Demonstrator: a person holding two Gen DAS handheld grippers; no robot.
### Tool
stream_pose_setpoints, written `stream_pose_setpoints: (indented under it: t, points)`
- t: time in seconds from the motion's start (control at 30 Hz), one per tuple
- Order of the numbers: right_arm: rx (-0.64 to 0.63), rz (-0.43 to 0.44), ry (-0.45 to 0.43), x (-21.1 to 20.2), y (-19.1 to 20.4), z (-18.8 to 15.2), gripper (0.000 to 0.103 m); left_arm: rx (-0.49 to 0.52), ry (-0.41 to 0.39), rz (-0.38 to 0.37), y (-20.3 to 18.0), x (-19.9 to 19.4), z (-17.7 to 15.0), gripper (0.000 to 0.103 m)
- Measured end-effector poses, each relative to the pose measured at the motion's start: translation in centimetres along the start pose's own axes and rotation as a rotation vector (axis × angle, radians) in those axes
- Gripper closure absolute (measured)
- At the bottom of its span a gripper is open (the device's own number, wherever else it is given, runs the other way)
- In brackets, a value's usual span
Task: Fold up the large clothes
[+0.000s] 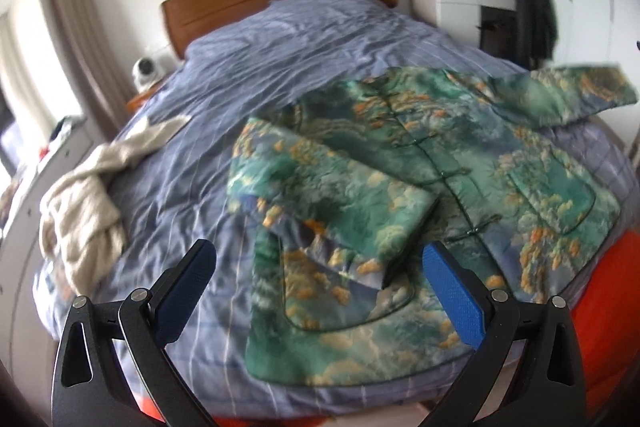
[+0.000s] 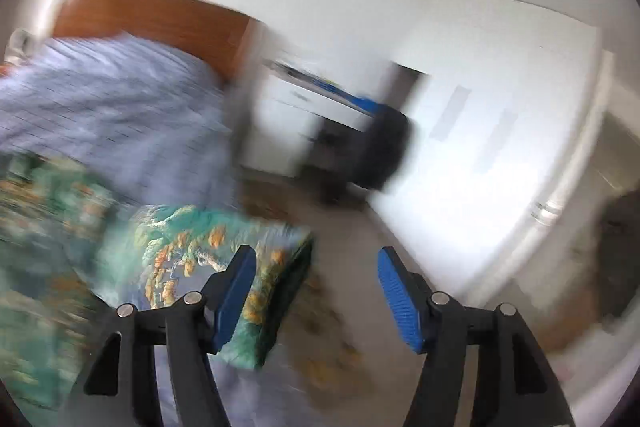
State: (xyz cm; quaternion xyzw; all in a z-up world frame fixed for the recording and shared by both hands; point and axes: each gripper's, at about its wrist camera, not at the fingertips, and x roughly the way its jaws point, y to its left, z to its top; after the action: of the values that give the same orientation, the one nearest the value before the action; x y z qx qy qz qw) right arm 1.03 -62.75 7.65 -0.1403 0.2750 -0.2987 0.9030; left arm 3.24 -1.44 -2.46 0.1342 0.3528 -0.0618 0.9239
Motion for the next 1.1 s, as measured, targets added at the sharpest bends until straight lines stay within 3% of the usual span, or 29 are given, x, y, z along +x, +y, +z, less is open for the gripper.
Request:
stream_pose_setpoints:
  t: [0.1, 0.27, 0.4, 0.5, 0.53, 0.57, 0.63, 0.67, 0.77, 0.87, 0.93, 1.0, 1.03, 1.07, 1.1]
  points:
    - [0.14, 0.142, 0.055, -1.9, -0.5, -4.2, 0.038, 0.125, -0.012, -0.067, -0.7, 1.4, 0.0, 0.0]
    - [0.185, 0.33, 0.102, -7.4, 6.3, -11.4, 0.038, 0.264, 0.099, -0.232, -2.2, 6.7, -0.4, 0.0]
    - [0.208, 0.482, 0.178, -9.7, 11.7, -14.7, 0.038, 0.41, 0.141, -0.244, -5.0, 11.3, -1.0, 0.0]
    - [0.196, 0.563, 0.167, -11.2, 14.3, -14.2, 0.038, 0.437, 0.184, -0.237, -5.9, 14.5, -1.3, 0.003]
    - [0.18, 0.581, 0.145, -12.0, 15.0, -13.6, 0.038, 0.426, 0.206, -0.257, -5.6, 15.3, -1.5, 0.023]
    - [0.166, 0.598, 0.128, -12.6, 15.7, -12.7, 0.038, 0.396, 0.24, -0.312, -5.1, 15.9, -1.5, 0.054]
    - [0.144, 0.625, 0.097, -13.5, 16.5, -11.7, 0.038, 0.284, 0.263, -0.393, -3.2, 15.8, -1.1, 0.091]
    - [0.132, 0.639, 0.072, -14.2, 16.7, -11.1, 0.038, 0.228, 0.249, -0.405, -2.1, 15.0, -0.8, 0.091]
    - [0.101, 0.648, 0.007, -15.5, 17.6, -9.4, 0.038, 0.098, 0.145, -0.347, 3.1, 10.4, 0.9, 0.092]
    - [0.093, 0.665, -0.04, -17.0, 18.0, -8.4, 0.038, -0.062, 0.029, -0.252, 11.3, 4.2, 2.2, 0.092]
    - [0.095, 0.68, -0.062, -17.6, 18.2, -7.9, 0.038, -0.15, -0.033, -0.119, 17.1, 0.3, 2.2, 0.09]
    - [0.095, 0.693, -0.083, -18.2, 18.5, -7.4, 0.038, -0.223, -0.06, 0.064, 22.3, -2.8, 1.5, 0.084]
    - [0.094, 0.699, -0.091, -18.4, 18.6, -7.2, 0.038, -0.266, -0.075, 0.144, 24.7, -4.1, 0.9, 0.076]
    - [0.092, 0.708, -0.097, -18.4, 19.0, -7.0, 0.038, -0.32, -0.083, 0.218, 27.0, -5.4, 0.0, 0.054]
    - [0.09, 0.717, -0.101, -18.4, 19.3, -6.8, 0.038, -0.383, -0.085, 0.274, 28.9, -6.6, -1.0, 0.042]
